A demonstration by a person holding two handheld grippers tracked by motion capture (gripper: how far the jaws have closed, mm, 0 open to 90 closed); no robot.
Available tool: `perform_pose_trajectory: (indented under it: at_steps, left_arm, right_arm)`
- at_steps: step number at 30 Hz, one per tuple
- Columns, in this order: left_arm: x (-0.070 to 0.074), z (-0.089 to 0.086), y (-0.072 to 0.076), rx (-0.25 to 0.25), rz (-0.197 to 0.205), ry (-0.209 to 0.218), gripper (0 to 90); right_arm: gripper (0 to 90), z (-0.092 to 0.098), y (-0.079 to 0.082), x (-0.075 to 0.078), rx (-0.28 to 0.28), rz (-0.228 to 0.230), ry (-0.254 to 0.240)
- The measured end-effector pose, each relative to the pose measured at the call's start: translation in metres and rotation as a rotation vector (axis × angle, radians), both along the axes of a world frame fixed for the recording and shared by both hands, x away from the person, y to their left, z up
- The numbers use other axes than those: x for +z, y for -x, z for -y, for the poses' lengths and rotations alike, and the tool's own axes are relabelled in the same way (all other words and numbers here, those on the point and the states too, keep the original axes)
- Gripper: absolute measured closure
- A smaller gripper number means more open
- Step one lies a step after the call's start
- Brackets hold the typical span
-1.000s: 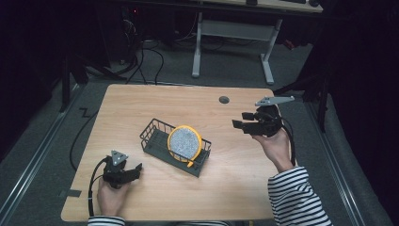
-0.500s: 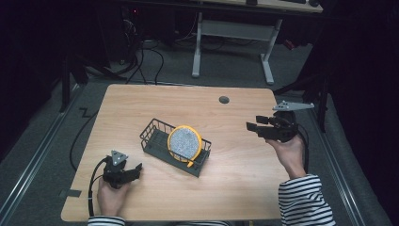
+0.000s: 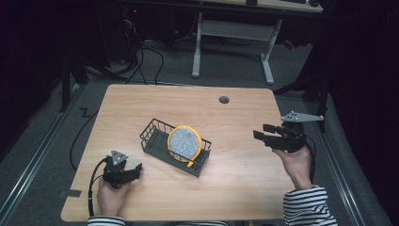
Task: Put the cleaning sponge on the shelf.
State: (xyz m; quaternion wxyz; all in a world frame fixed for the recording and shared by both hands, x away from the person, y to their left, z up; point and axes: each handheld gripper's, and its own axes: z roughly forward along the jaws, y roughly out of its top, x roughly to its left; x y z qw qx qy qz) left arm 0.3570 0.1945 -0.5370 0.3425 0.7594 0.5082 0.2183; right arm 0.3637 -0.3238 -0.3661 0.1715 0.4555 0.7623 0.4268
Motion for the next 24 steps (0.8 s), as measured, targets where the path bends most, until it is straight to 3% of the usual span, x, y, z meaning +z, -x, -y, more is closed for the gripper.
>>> perform_pose_trajectory:
  at_steps: [4, 14, 24]
  left_arm:
    - [0.000, 0.000, 0.000, 0.000, 0.000, 0.000, 27.0]
    - [0.000, 0.000, 0.000, 0.000, 0.000, 0.000, 27.0]
    - [0.000, 0.000, 0.000, 0.000, 0.000, 0.000, 27.0]
  right_arm:
    - [45.6, 0.005, 0.006, -0.007, -0.018, 0.001, 0.001]
    - [46.6, 0.019, 0.019, -0.031, -0.051, -0.020, -0.055]
    - [46.7, 0.020, 0.026, -0.057, -0.066, -0.032, -0.077]
